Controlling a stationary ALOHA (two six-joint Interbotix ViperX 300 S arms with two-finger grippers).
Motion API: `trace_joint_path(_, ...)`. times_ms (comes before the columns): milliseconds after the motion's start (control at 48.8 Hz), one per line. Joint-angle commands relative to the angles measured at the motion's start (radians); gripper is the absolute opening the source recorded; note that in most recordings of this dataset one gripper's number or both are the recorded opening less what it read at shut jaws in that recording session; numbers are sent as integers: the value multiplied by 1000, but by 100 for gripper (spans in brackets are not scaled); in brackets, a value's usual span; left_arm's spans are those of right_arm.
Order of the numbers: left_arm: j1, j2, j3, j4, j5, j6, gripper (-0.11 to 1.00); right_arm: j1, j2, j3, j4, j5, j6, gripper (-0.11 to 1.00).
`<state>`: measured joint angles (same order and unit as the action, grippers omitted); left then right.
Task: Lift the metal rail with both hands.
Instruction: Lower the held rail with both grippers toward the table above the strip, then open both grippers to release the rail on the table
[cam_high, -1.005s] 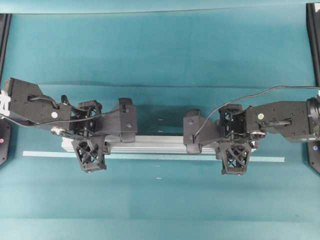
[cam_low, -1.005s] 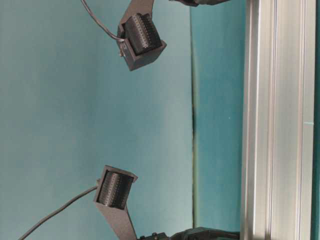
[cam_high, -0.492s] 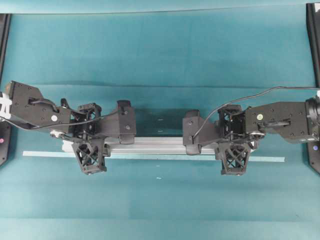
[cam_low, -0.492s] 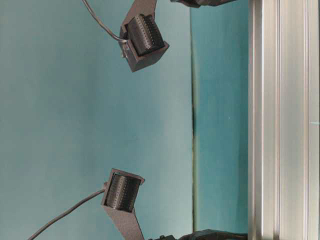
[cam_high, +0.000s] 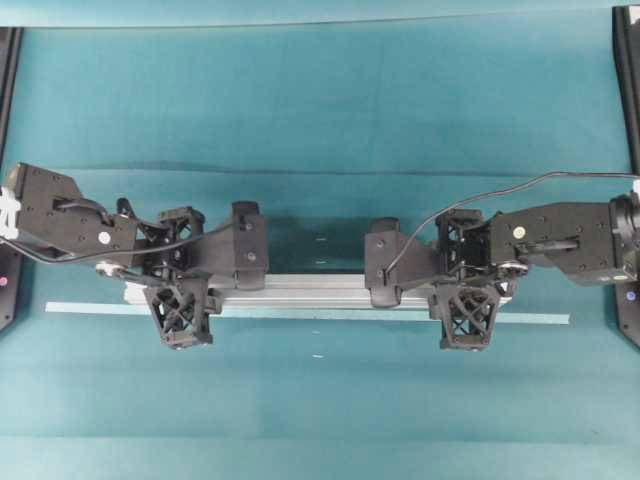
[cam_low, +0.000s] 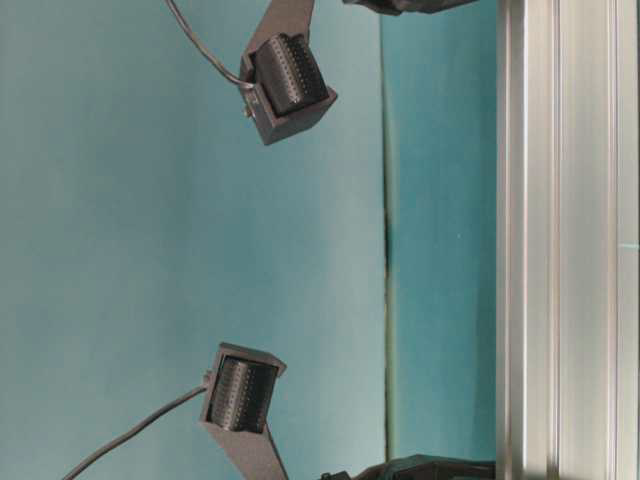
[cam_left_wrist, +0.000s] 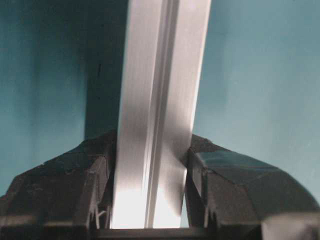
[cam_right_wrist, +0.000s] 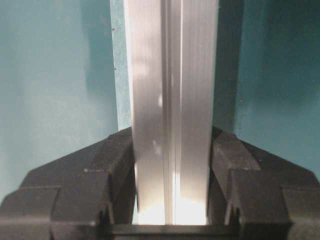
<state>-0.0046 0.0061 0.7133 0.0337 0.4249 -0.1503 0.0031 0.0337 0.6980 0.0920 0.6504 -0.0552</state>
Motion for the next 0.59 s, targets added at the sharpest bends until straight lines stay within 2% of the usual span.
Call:
trace_joint_path(0,8,2,-20,-2,-34,9,31,8,14,-11,21,-35,3,38)
trace_joint_path(287,6,0,-21,-3,-37,23,31,18,17,-17,41,-20,5,39)
trace_joint_path(328,6,-2,-21,-2,-34,23,31,18,17,-18,51,-18,3,43)
trace_joint_path(390,5,-2,-20,-3,-32,25,32,18,20,-20,72,-15,5,55)
trace_joint_path(492,5,-6,-15,-2,-34,25,61,20,20,-23,117,11,2,73)
trace_joint_path(574,6,-9,-12,-3,-35,26,85,20,21,-25,123,37,2,83)
